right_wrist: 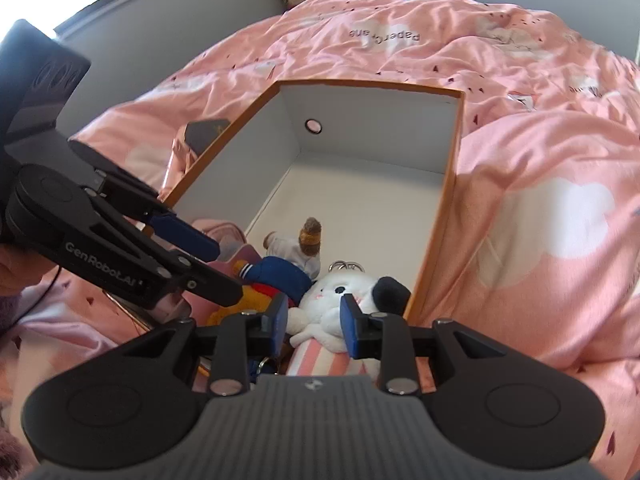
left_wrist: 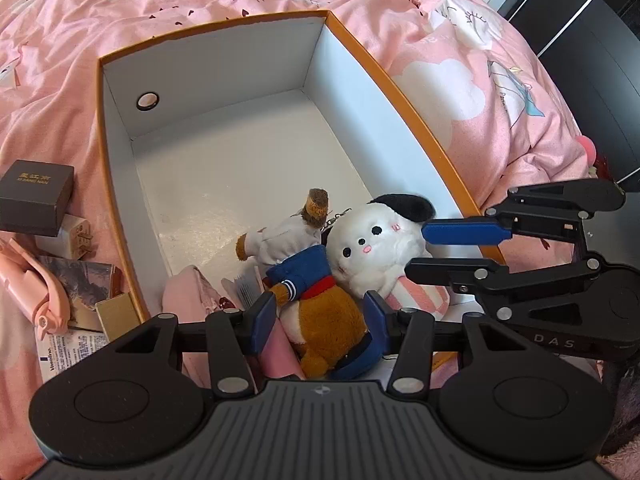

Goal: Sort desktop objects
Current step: 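Lower the brown teddy bear into the box beside the plush and open the left gripper, then withdraw both grippers from the box toward the pink selfie stick and dark box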

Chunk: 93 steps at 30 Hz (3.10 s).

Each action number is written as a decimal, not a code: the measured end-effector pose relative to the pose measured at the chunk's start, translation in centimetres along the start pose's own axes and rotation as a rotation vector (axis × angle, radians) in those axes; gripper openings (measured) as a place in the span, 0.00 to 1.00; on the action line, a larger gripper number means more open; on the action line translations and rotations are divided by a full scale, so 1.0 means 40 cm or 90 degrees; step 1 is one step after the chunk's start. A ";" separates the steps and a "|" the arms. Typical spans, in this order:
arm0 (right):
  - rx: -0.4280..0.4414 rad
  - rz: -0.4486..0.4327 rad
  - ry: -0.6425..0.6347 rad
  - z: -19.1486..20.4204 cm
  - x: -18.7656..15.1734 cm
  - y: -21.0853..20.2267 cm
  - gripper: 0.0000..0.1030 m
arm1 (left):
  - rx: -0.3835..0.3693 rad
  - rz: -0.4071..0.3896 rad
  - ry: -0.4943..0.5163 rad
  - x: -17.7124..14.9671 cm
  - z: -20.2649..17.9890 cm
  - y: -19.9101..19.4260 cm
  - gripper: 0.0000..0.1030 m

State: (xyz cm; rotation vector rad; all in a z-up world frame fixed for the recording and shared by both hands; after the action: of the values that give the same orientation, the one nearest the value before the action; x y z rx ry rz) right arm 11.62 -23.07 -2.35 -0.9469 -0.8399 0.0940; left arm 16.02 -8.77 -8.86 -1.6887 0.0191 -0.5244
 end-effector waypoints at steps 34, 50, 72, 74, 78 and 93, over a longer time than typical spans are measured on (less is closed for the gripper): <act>-0.227 -0.061 -0.007 0.059 -0.038 0.049 0.21 | -0.001 -0.045 -0.002 -0.047 0.011 0.005 0.37; -0.202 -0.084 0.067 0.114 -0.063 0.010 0.40 | 0.074 -0.165 -0.010 -0.085 0.011 -0.102 0.37; -0.122 -0.136 -0.013 0.269 -0.044 0.004 0.60 | 0.116 -0.206 -0.057 -0.185 0.098 -0.208 0.38; -0.112 -0.140 -0.019 0.286 -0.032 0.011 0.61 | 0.122 -0.205 -0.073 -0.193 0.120 -0.215 0.38; -0.106 -0.138 -0.022 0.308 -0.003 0.035 0.62 | 0.133 -0.209 -0.100 -0.203 0.169 -0.236 0.38; -0.044 -0.104 -0.003 0.314 0.136 0.142 0.44 | 0.204 -0.196 -0.224 -0.227 0.391 -0.272 0.38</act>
State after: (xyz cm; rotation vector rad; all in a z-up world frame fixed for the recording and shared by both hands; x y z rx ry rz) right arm 8.53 -8.86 0.44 -0.9388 -0.9271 -0.0741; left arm 10.33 10.68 -3.03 -1.4531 -0.5597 -0.4238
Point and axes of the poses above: each gripper's, at about its wrist camera, not at the fingertips, and y roughly the way its jaws point, z to its left, x to its top, the point moved 6 cm from there along y, roughly the way its jaws point, and after that the axes turned 10 degrees about x, right-handed, at the moved point
